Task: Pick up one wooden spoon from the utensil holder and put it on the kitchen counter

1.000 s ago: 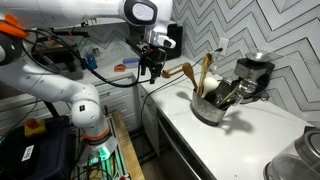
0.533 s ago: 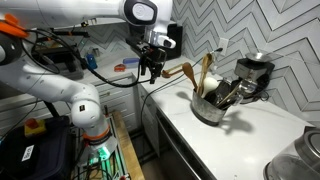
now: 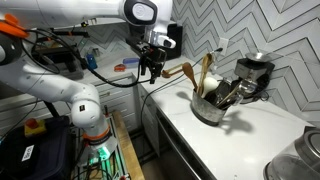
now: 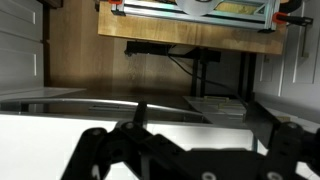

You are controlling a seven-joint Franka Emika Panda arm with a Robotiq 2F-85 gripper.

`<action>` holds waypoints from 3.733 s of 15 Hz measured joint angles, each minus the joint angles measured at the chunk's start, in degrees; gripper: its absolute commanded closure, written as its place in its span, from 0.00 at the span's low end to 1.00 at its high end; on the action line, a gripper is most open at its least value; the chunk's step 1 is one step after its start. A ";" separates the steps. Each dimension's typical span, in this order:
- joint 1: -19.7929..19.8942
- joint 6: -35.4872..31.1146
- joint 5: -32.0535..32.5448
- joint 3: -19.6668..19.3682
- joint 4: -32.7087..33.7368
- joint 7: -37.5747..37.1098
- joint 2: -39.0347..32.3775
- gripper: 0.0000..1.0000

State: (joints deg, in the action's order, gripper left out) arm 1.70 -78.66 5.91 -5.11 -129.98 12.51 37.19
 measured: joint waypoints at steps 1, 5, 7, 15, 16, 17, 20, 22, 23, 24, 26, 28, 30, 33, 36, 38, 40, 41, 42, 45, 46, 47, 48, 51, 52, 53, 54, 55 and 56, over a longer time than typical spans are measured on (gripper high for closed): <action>0.00 0.00 0.00 0.00 0.00 0.00 0.00 0.00; 0.00 -0.09 -0.01 0.01 0.02 -0.29 -0.12 0.00; -0.02 -2.39 -1.03 0.19 0.05 -2.57 -1.13 0.00; -0.35 -25.50 -5.95 5.27 0.94 -15.16 -7.64 0.00; -0.14 -27.18 -5.21 5.75 1.14 -16.82 -7.99 0.00; 0.11 -28.54 -4.24 6.13 1.28 -18.34 -8.24 0.00; 1.06 -31.92 -0.87 7.11 1.81 -21.59 -8.93 0.00; 1.31 -33.74 0.72 7.55 2.13 -22.59 -9.72 0.00; 1.31 -34.66 1.26 7.72 2.25 -22.70 -10.24 0.00; 1.31 -35.31 1.83 7.92 2.42 -22.72 -10.86 0.00; 1.31 -36.40 3.04 8.35 2.73 -22.77 -12.23 0.00; 1.31 -36.90 4.37 8.72 3.36 -22.77 -13.58 0.00; 1.30 -37.00 5.87 9.15 4.39 -22.79 -14.94 0.21; 1.24 -37.00 7.93 10.03 6.03 -22.83 -16.71 0.39; 1.20 -37.00 9.25 10.76 7.38 -22.85 -18.25 0.62; 1.17 -37.00 9.87 10.99 8.12 -22.85 -19.09 0.78; 1.16 -37.00 10.53 11.06 8.70 -22.88 -19.74 0.92; 1.16 -37.00 10.81 11.06 8.95 -22.91 -19.92 0.99; 1.17 -36.95 11.15 11.06 9.22 -23.05 -20.03 0.99; 1.27 -35.80 13.63 11.04 10.33 -24.41 -19.97 0.98; 1.25 -35.36 14.25 11.07 10.78 -24.92 -19.88 0.98; 1.22 -34.68 14.62 11.18 11.26 -25.33 -19.77 0.98; 1.19 -33.93 14.95 11.35 11.71 -25.80 -19.57 0.98; 1.11 -31.45 15.94 12.15 13.28 -27.38 -18.84 0.98; 1.08 -30.67 16.27 12.44 13.85 -27.87 -18.58 0.98; 1.06 -29.80 16.64 12.72 14.48 -28.39 -18.36 0.98; 1.03 -29.08 17.00 12.94 15.04 -28.96 -18.13 0.98; 1.02 -28.45 17.37 13.12 15.61 -29.42 -17.93 0.98; 1.02 -27.69 17.72 13.32 16.17 -29.76 -17.72 0.98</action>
State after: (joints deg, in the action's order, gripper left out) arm 2.72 -106.35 23.63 8.21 -113.81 -17.25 19.47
